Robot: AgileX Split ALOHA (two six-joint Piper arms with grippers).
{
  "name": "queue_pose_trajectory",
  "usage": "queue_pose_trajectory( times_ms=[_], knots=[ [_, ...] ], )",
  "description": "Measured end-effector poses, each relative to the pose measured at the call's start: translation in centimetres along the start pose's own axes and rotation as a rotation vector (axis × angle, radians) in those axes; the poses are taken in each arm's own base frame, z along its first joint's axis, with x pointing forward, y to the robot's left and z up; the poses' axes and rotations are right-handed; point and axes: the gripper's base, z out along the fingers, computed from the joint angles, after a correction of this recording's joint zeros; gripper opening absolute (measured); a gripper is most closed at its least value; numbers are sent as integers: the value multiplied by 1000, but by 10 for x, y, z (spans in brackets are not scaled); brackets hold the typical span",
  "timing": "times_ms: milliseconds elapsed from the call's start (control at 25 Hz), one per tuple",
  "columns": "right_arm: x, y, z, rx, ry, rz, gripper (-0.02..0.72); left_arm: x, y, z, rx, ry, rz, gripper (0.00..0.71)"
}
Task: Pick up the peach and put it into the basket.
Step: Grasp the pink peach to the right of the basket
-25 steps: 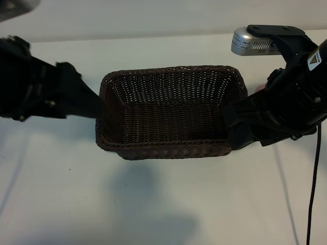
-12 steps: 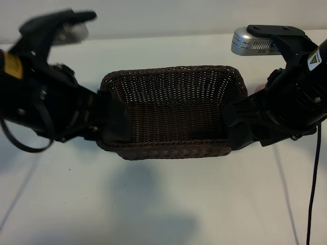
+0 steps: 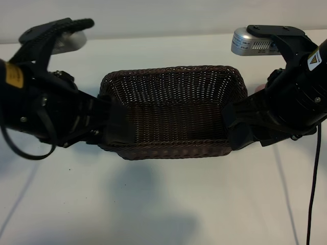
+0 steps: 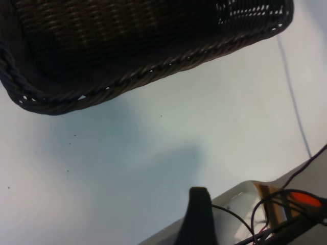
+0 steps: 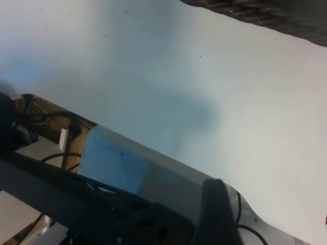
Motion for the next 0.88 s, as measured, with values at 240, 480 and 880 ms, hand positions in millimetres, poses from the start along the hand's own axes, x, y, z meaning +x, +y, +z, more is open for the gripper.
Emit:
queue_pose_trajectory(
  times_ms=[240, 480, 880],
  knots=[
    [0, 0, 0, 0, 0, 0, 496, 12, -3, -18, 51, -35, -6, 583],
    [0, 0, 0, 0, 0, 0, 496, 15, -2, -15, 57, -15, -19, 583],
    [0, 0, 0, 0, 0, 0, 496, 16, -2, -15, 56, -3, -20, 583]
  ],
)
